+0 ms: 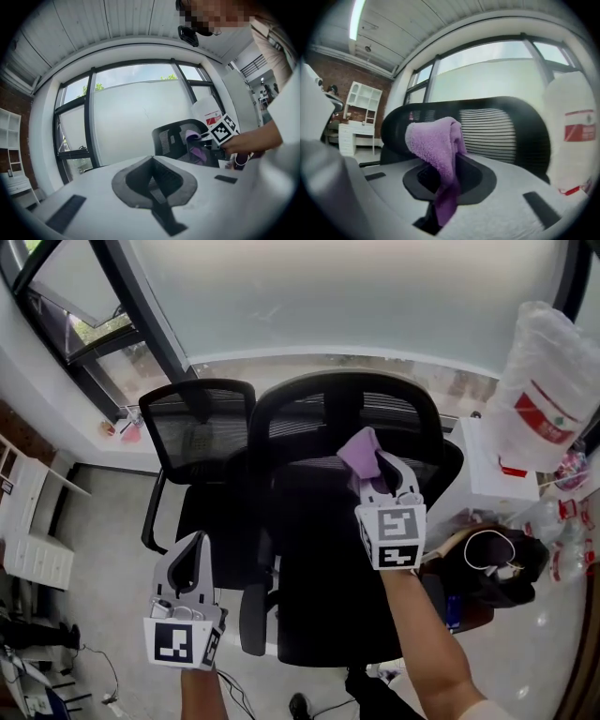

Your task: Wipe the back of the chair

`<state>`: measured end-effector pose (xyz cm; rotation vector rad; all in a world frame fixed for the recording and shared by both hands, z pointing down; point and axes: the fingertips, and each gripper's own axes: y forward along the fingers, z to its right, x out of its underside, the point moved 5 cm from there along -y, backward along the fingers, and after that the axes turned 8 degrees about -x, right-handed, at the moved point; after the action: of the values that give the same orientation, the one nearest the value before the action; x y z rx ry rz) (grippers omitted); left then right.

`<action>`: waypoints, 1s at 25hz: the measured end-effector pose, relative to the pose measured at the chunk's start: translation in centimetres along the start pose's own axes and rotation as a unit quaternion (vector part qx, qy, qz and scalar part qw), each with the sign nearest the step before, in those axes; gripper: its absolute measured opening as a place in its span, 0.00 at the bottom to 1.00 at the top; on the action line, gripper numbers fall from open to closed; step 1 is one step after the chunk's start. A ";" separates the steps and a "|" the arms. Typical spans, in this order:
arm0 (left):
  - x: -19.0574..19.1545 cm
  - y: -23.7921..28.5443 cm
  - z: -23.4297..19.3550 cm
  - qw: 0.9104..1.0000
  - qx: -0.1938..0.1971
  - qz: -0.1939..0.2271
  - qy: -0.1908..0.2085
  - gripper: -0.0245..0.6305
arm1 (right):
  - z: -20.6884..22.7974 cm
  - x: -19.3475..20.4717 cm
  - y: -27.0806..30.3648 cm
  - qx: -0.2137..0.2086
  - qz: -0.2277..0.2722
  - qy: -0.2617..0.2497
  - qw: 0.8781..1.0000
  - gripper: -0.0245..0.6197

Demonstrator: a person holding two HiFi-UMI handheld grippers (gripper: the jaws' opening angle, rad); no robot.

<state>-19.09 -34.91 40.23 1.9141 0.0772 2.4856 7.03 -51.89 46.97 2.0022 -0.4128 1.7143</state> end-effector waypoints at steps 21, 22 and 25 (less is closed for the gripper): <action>2.1 0.2 0.1 1.000 0.006 -0.005 -0.010 0.05 | -3.6 -0.2 3.0 -0.018 0.027 0.040 0.999 0.12; 2.5 -0.1 -0.3 1.000 0.003 -0.008 -0.011 0.05 | -5.6 -0.6 4.3 -0.048 0.025 0.034 0.998 0.12; 3.7 -1.4 -1.7 1.000 -0.008 -0.018 -0.014 0.05 | -11.6 -1.5 6.8 -0.138 0.018 0.007 0.990 0.12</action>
<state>-21.68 -33.45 43.35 1.9242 0.0911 2.4276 -6.49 -51.59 47.86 1.7935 -0.6480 1.5935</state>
